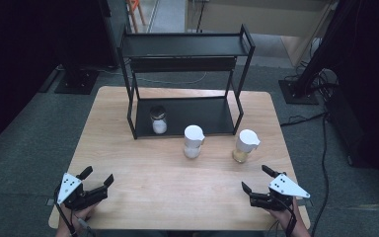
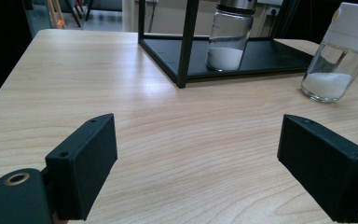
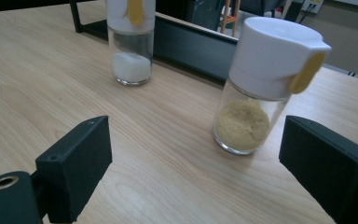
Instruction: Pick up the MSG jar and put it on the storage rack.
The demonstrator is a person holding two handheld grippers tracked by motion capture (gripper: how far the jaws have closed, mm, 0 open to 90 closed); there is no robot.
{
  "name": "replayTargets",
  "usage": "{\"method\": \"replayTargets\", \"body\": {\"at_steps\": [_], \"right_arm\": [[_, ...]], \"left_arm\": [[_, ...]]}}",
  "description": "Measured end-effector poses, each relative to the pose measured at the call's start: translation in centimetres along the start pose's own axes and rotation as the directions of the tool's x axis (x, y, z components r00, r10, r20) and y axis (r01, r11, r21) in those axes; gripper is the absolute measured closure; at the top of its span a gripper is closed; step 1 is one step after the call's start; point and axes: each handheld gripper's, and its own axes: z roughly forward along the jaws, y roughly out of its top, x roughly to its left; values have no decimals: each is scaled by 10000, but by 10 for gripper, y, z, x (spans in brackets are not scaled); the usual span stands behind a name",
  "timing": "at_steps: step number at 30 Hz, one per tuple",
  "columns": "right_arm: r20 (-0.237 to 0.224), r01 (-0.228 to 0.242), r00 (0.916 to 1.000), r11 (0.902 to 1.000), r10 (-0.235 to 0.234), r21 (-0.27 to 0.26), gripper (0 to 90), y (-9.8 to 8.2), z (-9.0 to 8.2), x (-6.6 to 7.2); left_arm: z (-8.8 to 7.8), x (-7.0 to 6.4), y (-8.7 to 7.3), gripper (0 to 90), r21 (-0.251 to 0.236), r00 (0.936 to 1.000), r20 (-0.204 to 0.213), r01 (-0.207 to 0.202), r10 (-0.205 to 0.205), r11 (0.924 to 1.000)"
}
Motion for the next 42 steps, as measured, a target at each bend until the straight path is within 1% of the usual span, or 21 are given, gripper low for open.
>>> {"method": "replayTargets", "body": {"at_steps": [5, 8, 11, 19, 28, 42], "right_arm": [[-192, 44, 9998, 10000, -45, -79, 91, 6, 6, 5], [-297, 155, 9994, 9999, -156, -36, 90, 8, 9, 8], [-457, 293, 9985, 9995, -297, -78, 90, 13, 15, 12], [-675, 423, 9968, 9990, -430, -123, 91, 19, 25, 20], [-848, 418, 9955, 9991, -425, -102, 91, 22, 35, 28], [-1057, 389, 9936, 9991, -403, -155, 91, 28, 46, 37]], "left_arm": [[0, 0, 0, 122, 23, 10000, 32, 9, -9, 10000], [0, 0, 0, 122, 23, 10000, 50, 32, -32, 10000], [0, 0, 0, 122, 45, 10000, 81, -10, 10, 10000], [0, 0, 0, 122, 81, 9999, 100, -84, 83, 9999], [0, -1, 0, 122, 98, 9999, 142, -83, 81, 9999], [0, -1, 0, 122, 109, 9998, 169, -136, 134, 9998]]}}
